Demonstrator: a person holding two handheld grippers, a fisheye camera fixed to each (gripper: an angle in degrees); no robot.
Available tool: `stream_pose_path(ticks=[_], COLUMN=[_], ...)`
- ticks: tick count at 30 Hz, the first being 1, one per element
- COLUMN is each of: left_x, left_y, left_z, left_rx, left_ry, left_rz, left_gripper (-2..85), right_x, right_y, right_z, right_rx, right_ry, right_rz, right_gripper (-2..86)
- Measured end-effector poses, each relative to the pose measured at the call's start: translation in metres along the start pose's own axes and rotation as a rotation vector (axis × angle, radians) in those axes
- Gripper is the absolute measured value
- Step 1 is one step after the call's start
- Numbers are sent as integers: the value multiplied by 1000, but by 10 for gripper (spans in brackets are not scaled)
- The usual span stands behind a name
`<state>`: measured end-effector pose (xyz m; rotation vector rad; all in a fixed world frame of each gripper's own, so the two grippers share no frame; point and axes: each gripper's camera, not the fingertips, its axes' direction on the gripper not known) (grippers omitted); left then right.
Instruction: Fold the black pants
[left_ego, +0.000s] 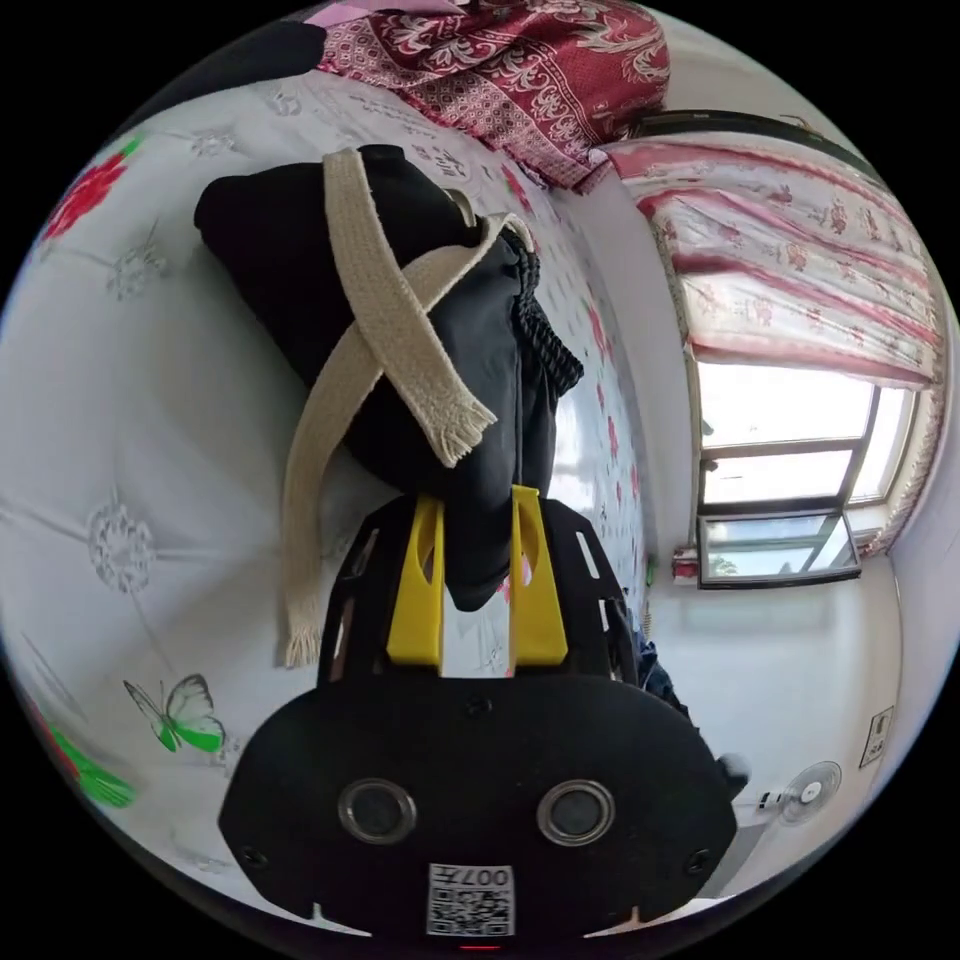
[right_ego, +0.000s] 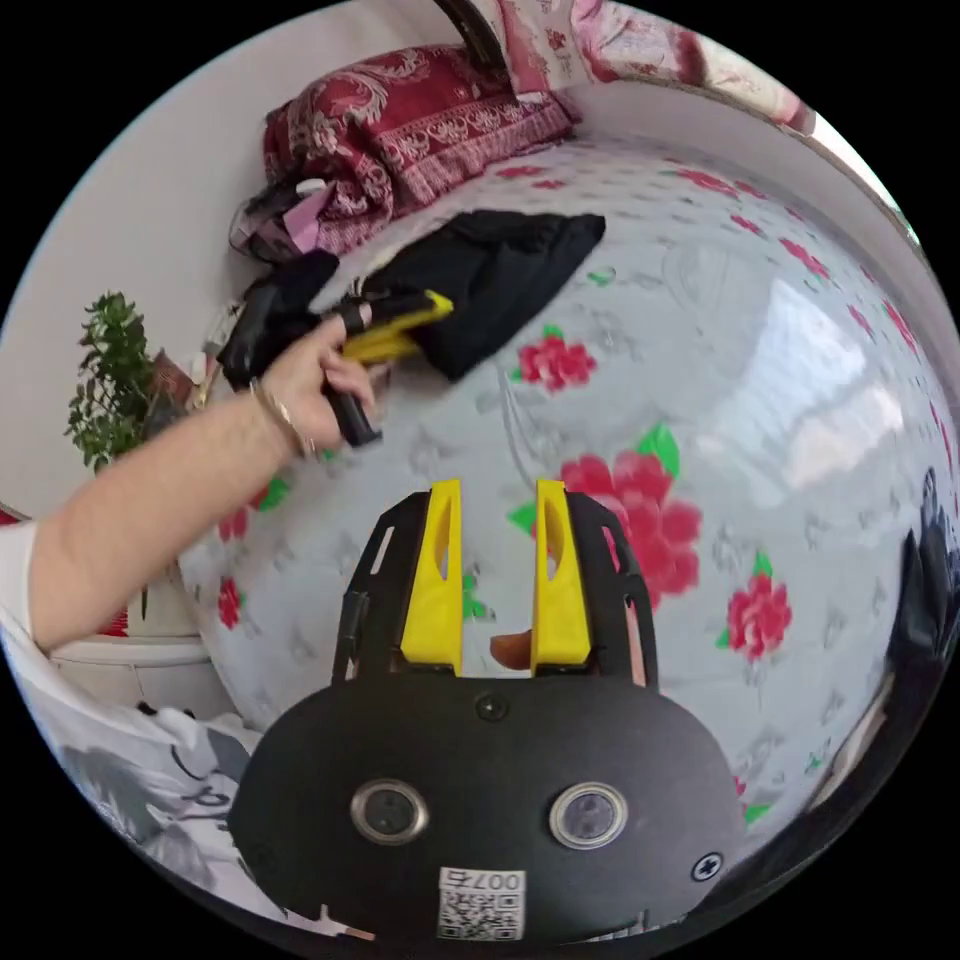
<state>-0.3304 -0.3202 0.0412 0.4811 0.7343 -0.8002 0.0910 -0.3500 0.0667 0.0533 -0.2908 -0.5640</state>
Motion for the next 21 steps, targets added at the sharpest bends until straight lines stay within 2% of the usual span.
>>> stream_pose_path(ticks=[3,6,10,13,15,18,20,21], left_x=[16,12,-12,-18,-17,-13,-11,-11], left_y=[13,69,167,227,256,295,318,323], left_z=[-6,-26,-68,-101,-116,-134,-141,-142], left_rx=[-47,-121,-241,-308,-350,-398,-415,-414], left_ry=[-70,-145,-252,-352,-407,-485,-507,-508], left_rz=[154,256,301,378,441,557,613,624], left_gripper=[100,73,65,66,66,65,63,63], right_x=[11,25,58,82,98,120,139,154], right_y=[106,185,249,289,321,366,397,420], right_z=[2,-13,-64,-133,-193,-250,-269,-272], right_rx=[-96,-147,-57,63,137,163,127,97], right_ry=[96,65,150,425,705,974,1049,1021], right_rz=[122,282,502,614,707,846,970,1060], right_gripper=[83,89,99,109,119,137,145,145])
